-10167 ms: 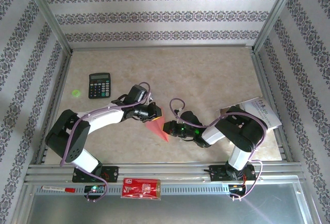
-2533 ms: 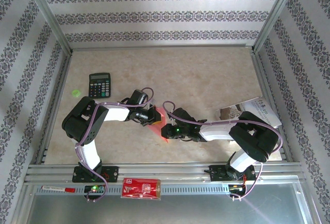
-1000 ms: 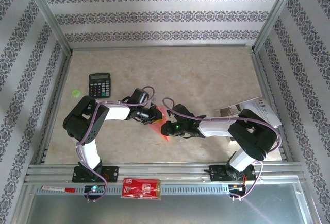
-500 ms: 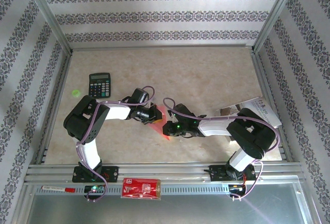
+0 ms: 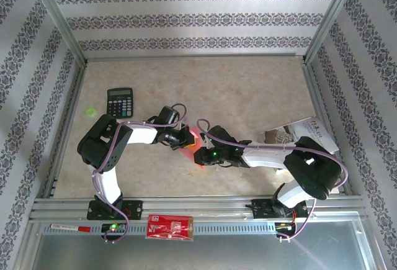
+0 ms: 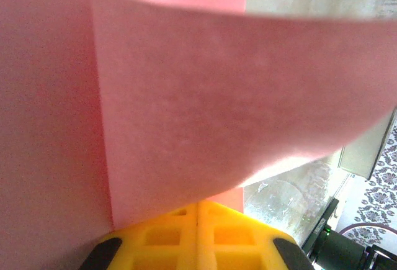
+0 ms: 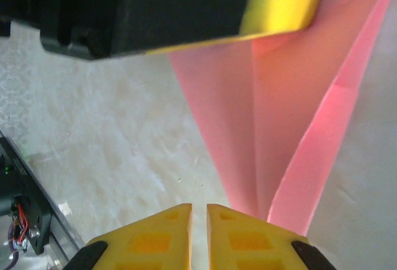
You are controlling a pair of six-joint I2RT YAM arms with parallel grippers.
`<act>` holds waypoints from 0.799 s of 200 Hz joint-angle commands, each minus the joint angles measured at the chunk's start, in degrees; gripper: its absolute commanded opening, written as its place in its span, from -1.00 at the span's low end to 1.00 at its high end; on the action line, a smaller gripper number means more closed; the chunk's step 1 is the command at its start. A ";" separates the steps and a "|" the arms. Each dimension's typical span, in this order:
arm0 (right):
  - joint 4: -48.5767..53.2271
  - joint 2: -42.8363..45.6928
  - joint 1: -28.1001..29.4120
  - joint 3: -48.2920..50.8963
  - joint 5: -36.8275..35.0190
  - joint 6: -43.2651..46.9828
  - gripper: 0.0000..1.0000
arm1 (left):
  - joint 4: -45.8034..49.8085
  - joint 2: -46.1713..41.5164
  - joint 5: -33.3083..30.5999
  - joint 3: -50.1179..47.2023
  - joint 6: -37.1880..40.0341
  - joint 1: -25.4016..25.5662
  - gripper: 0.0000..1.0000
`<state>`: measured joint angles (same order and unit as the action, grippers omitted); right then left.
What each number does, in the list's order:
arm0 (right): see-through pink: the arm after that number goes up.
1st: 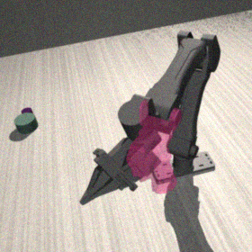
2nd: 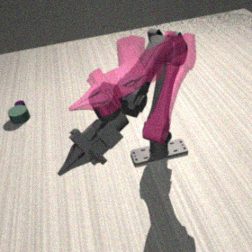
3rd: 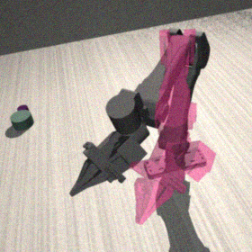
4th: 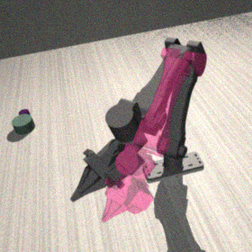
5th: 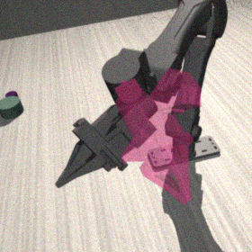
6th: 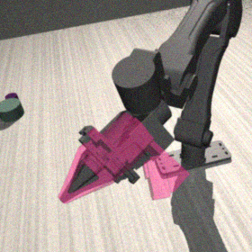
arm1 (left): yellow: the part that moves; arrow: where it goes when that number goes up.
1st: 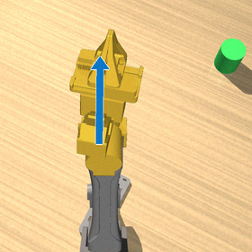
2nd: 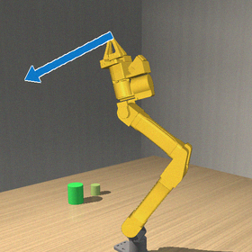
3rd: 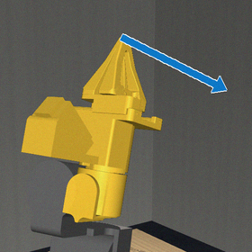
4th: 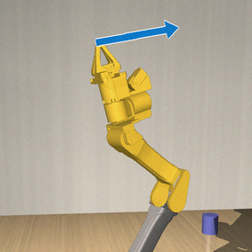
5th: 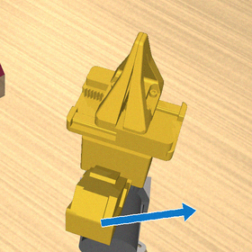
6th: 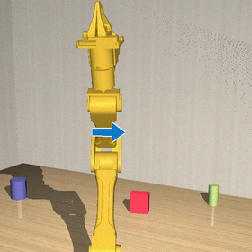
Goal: Fold a paper plane with a square sheet of paper (pick it up from the middle)
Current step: Fourth fold the wing at the center of the table.
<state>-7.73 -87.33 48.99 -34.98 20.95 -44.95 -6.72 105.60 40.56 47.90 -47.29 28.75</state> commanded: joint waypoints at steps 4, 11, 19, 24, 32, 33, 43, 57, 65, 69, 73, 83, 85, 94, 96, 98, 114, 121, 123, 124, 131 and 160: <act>1.93 -1.78 0.85 -1.29 0.25 0.84 -0.73 | 4.39 3.20 -4.03 -0.79 1.59 -0.52 -0.97; 2.18 -1.96 0.84 -1.36 0.04 0.87 -0.72 | 4.44 3.19 -4.08 -0.75 1.65 -0.53 -0.97; 2.80 -2.24 0.84 -1.48 -0.27 0.97 -0.72 | 4.45 3.12 -4.08 -0.71 1.64 -0.50 -0.97; 3.32 -2.37 0.84 -1.56 -0.48 1.08 -0.73 | 4.48 3.07 -4.08 -0.76 1.65 -0.54 -0.97; 4.08 -2.52 0.75 -1.67 -0.72 1.24 -0.73 | 4.44 3.09 -4.08 -0.86 1.66 -0.53 -0.97; 4.14 -2.51 0.71 -1.67 -0.77 1.26 -0.73 | 4.44 3.11 -4.08 -0.87 1.62 -0.53 -0.97; 4.46 -2.58 0.37 -1.46 -0.75 1.27 -0.73 | 4.54 3.11 -4.07 -0.74 1.72 -0.54 -0.97; 4.47 -2.37 -0.33 -0.98 -0.74 1.26 -0.74 | 4.70 3.12 -3.99 -0.75 1.74 -0.49 -0.97; 4.47 -2.16 -0.69 -0.81 -0.74 1.27 -0.75 | 4.74 3.05 -3.99 -0.71 1.84 -0.54 -0.96; 4.51 -2.08 -0.81 -0.70 -0.65 1.27 -0.75 | 4.70 3.07 -3.93 -0.73 1.80 -0.54 -0.97; 4.48 -2.05 -0.91 -0.70 -0.58 1.27 -0.75 | 4.78 3.03 -3.99 -0.79 1.85 -0.54 -0.97; 4.47 -1.97 -1.13 -0.60 -0.51 1.30 -0.75 | 4.73 3.01 -3.99 -0.71 1.85 -0.49 -0.96; 4.47 -1.97 -1.17 -0.61 -0.48 1.34 -0.75 | 4.71 3.03 -3.99 -0.70 1.85 -0.51 -0.96; 4.39 -2.09 -1.26 -0.55 -0.39 1.28 -0.75 | 4.76 3.12 -3.95 -0.69 1.87 -0.47 -0.96; 4.39 -2.04 -1.20 -0.53 -0.39 1.27 -0.75 | 4.78 3.07 -3.98 -0.70 1.90 -0.52 -0.96; 4.39 -2.01 -1.29 -0.53 -0.43 1.27 -0.75 | 4.79 3.11 -3.99 -0.70 1.86 -0.54 -0.96; 4.30 -2.01 -1.52 -0.35 -0.30 1.28 -0.75 | 4.74 3.19 -3.87 -0.66 1.85 -0.46 -0.96; 4.30 -2.03 -1.60 -0.27 -0.22 1.36 -0.75 | 4.66 3.21 -3.86 -0.70 1.87 -0.52 -0.96; 4.30 -1.98 -1.68 -0.26 -0.21 1.36 -0.75 | 4.64 3.16 -3.85 -0.66 1.90 -0.49 -0.96; 4.30 -1.98 -1.69 -0.26 -0.21 1.36 -0.75 | 4.67 3.18 -3.83 -0.64 1.92 -0.52 -0.96; 4.30 -1.89 -1.78 -0.18 -0.25 1.46 -0.75 | 4.67 3.19 -3.90 -0.69 1.86 -0.50 -0.96; 4.30 -2.12 -2.21 0.00 -0.12 1.62 -0.75 | 4.65 3.35 -3.73 -0.61 1.95 -0.47 -0.96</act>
<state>-4.25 -89.38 47.53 -35.16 20.93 -44.56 -6.72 105.67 40.64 47.94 -46.87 28.75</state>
